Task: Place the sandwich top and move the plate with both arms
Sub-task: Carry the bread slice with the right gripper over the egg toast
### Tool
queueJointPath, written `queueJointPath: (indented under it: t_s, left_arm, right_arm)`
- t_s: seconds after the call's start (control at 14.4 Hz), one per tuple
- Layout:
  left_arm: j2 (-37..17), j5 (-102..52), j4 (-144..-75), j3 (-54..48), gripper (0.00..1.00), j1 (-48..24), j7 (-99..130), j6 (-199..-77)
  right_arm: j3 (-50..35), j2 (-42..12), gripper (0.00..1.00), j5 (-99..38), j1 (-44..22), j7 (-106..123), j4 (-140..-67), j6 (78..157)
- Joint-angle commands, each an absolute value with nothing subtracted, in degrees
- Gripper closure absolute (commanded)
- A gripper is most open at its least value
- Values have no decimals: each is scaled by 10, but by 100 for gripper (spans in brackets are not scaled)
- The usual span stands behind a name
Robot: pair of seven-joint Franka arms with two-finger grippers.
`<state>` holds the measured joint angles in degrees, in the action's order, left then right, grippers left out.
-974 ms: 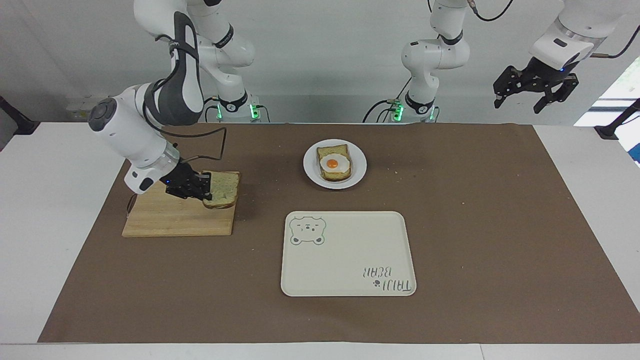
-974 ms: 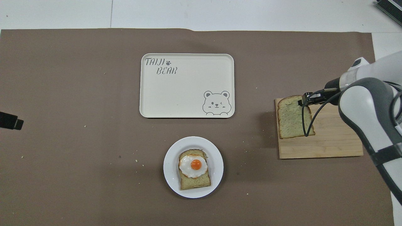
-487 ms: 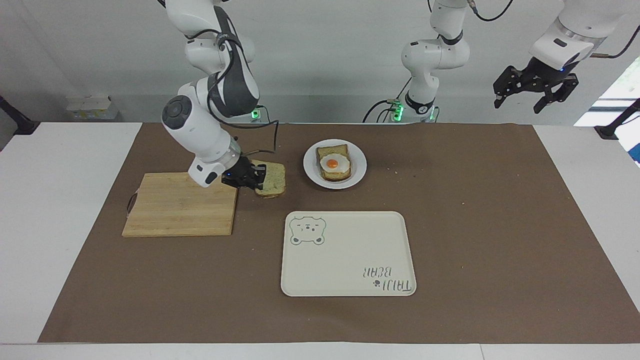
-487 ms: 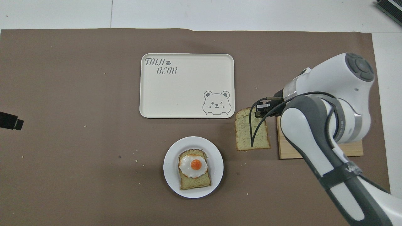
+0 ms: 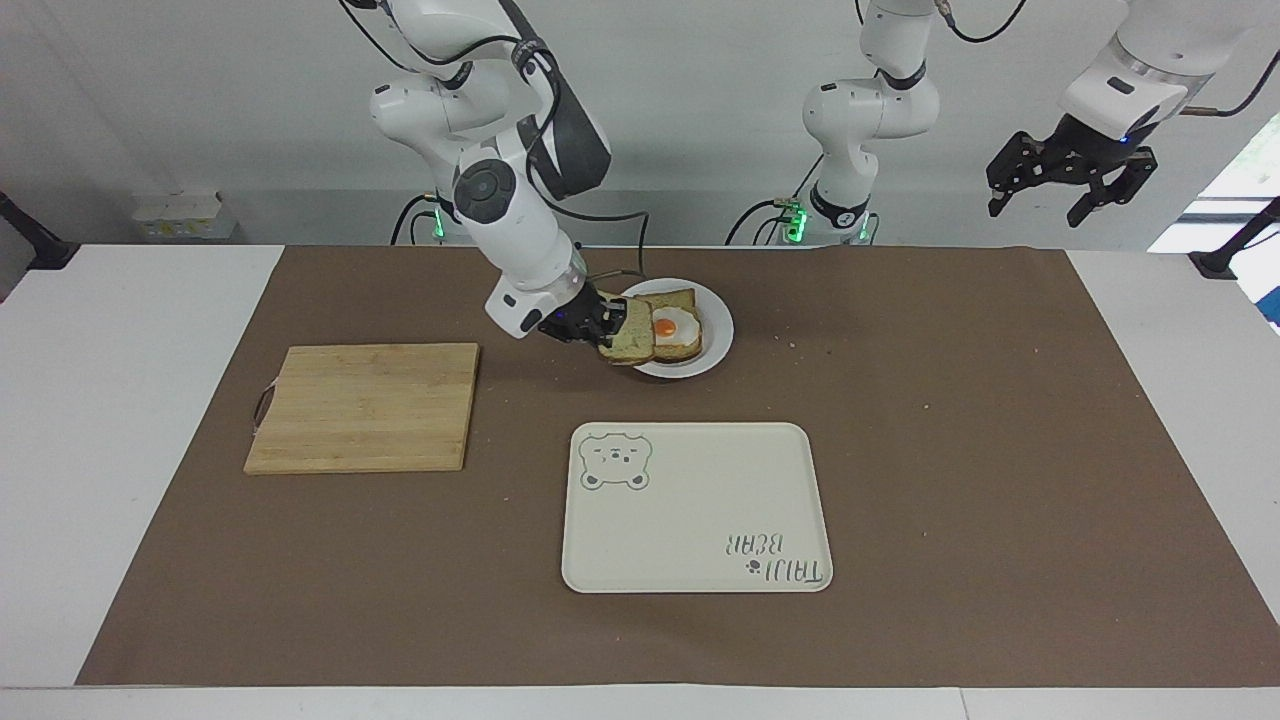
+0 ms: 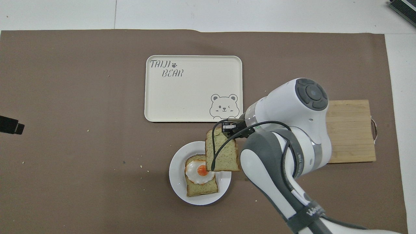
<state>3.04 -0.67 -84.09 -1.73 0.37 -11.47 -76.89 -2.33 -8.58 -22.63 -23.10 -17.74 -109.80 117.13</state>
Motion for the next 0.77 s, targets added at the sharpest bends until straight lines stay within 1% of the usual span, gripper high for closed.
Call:
queueJointPath:
  t_s: [0.0, 0.21, 0.35, 0.63, 0.7]
  left_arm:
    - [46, -4, -857, -19, 0, 9, -119, -769]
    - [46, -4, -857, -19, 0, 9, -119, -769]
    - [46, -4, -857, -19, 0, 9, -119, -769]
    - [46, -4, -857, -19, 0, 9, -119, -769]
    - [46, -4, -857, -19, 0, 9, -119, -769]
  right_arm:
    - [-20, -77, 100, -252, -259, -188, -1134, 1208]
    - [-20, -76, 100, -252, -286, -181, -1158, 1230]
    - [-20, -78, 100, -253, -305, -181, -1162, 1242]
    - [-21, -72, 100, -256, -319, -174, -1192, 1262]
    - [-22, -76, 100, -265, -334, -174, -1198, 1286]
